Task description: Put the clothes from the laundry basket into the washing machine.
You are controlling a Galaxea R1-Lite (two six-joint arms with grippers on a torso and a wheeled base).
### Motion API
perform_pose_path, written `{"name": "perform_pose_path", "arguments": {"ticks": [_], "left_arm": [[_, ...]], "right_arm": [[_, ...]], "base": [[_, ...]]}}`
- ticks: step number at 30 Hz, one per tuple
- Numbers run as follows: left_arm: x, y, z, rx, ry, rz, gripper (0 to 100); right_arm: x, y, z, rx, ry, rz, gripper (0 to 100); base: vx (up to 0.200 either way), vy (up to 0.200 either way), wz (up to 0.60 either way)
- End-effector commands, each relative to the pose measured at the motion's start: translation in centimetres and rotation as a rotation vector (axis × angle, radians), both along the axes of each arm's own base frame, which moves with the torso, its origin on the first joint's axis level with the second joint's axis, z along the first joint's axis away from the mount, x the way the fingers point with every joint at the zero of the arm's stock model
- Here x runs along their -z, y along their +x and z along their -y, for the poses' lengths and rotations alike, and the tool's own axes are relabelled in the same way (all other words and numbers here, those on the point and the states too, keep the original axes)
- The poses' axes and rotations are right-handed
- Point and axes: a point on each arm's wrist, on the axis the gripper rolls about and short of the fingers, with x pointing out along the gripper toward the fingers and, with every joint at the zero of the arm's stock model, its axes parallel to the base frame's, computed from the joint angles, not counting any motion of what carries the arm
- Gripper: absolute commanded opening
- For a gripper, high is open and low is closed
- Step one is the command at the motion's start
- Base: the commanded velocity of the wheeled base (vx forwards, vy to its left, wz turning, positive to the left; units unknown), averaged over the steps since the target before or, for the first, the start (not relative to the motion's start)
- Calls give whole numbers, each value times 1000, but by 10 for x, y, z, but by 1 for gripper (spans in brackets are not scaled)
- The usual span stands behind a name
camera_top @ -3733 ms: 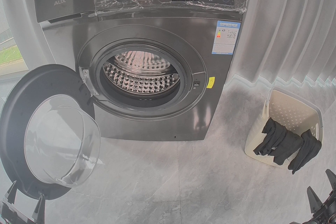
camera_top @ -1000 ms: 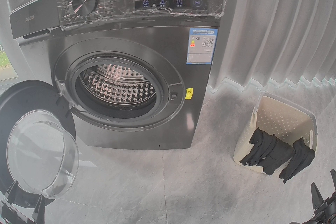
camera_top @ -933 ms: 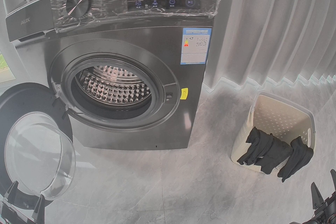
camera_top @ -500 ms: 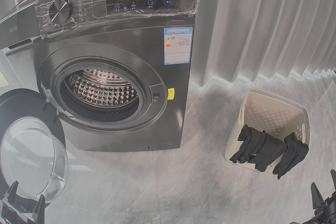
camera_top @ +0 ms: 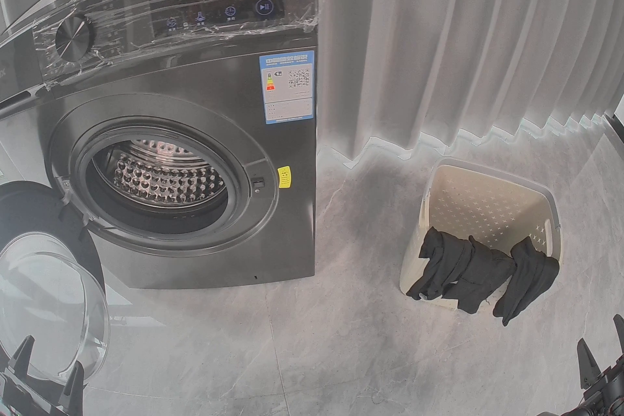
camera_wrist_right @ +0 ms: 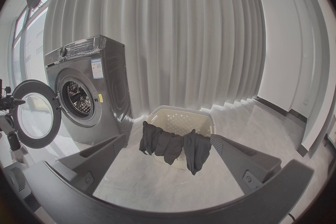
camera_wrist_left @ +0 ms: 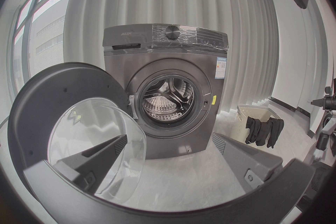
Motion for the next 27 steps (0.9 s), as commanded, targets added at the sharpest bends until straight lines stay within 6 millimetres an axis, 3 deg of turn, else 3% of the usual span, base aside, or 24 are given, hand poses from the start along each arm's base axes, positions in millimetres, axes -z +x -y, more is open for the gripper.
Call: {"name": "perform_pose_path", "arguments": {"ticks": [1, 22, 27], "left_arm": [[5, 0, 0, 0, 0, 0, 100], [5, 0, 0, 0, -2, 0, 100], [5, 0, 0, 0, -2, 0, 100]], "right_arm": [[5, 0, 0, -1, 0, -4, 100], [5, 0, 0, -1, 0, -4, 100], [5, 0, 0, -1, 0, -4, 100]], "base": [[0, 0, 0], [29, 0, 0], [0, 0, -600]]}}
